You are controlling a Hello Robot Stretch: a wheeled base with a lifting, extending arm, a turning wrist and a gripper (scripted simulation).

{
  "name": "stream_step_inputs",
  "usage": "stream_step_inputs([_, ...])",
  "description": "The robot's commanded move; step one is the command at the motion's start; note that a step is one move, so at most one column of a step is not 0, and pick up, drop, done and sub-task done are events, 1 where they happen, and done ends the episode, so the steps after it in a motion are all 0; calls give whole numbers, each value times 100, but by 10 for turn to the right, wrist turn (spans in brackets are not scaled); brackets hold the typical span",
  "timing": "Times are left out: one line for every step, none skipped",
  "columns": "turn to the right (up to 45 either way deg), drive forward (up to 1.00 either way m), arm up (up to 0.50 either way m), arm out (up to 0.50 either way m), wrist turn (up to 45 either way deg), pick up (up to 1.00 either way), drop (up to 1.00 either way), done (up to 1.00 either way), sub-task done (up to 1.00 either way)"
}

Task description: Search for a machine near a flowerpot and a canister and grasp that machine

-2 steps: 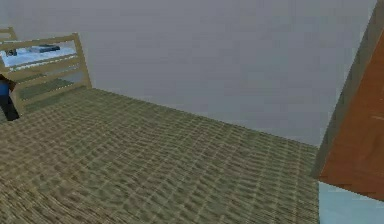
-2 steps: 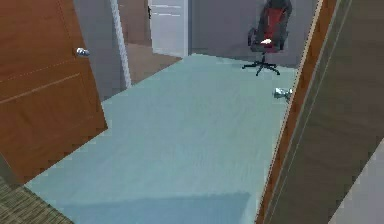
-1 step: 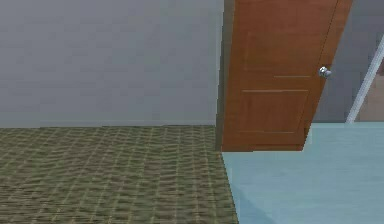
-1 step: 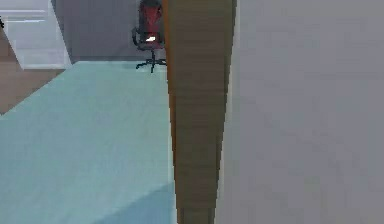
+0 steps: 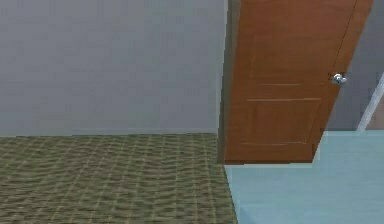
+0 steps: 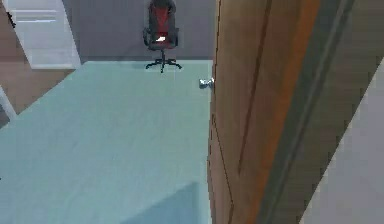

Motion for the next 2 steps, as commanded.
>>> stream_step_inputs([-450,0,0,0,0,0,0,0,0])
stream_step_inputs([0,25,0,0,0,0,0,0,0])
